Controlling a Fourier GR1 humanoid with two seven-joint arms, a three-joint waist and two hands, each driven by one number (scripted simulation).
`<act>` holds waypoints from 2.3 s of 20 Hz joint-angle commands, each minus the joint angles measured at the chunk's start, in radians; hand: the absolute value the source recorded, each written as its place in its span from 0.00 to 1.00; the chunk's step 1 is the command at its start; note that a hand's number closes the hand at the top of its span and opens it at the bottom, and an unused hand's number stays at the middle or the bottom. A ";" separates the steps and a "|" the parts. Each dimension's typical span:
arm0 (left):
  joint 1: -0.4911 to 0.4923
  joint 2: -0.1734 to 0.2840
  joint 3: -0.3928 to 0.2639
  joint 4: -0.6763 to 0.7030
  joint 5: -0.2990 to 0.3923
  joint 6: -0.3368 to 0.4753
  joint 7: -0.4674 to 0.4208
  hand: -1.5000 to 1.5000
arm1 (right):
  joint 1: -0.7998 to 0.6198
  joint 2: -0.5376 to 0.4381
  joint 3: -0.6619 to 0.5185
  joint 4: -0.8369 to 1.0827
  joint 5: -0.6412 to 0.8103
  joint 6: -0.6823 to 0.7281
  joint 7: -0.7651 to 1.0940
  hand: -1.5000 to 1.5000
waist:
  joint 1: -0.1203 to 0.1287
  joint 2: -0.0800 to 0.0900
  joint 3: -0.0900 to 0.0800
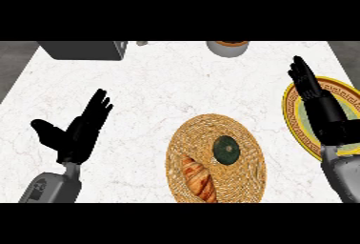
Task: Pick the squash from the placemat and place it in the plate
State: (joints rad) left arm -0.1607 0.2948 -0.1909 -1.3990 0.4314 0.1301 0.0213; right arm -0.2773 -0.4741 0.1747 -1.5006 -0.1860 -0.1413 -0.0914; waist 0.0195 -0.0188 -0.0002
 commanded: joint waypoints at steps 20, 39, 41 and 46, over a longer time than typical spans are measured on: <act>-0.089 0.093 -0.040 -0.012 -0.291 0.120 0.045 0.50 | -0.024 0.433 0.472 0.240 0.951 -0.733 0.544 0.00 | -0.026 0.012 -0.001; -0.062 0.096 -0.002 -0.024 -0.284 0.064 0.035 0.50 | 0.007 0.351 0.436 -0.426 1.077 0.321 1.341 0.00 | -0.026 0.014 -0.001; -0.108 0.091 0.007 -0.027 -0.287 0.072 0.082 0.50 | -0.028 0.339 0.333 -0.464 0.995 0.396 1.336 0.00 | -0.027 0.015 0.000; -0.129 0.069 0.024 0.027 -0.317 0.069 0.072 0.50 | -0.012 0.388 0.330 -0.381 1.028 0.390 1.309 0.00 | -0.024 0.018 0.000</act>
State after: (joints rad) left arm -0.2697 0.3722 -0.1795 -1.3893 0.1267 0.2030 0.0750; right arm -0.2912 -0.0967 0.5315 -1.8590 0.8629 0.1274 1.1018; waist -0.0053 -0.0021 -0.0009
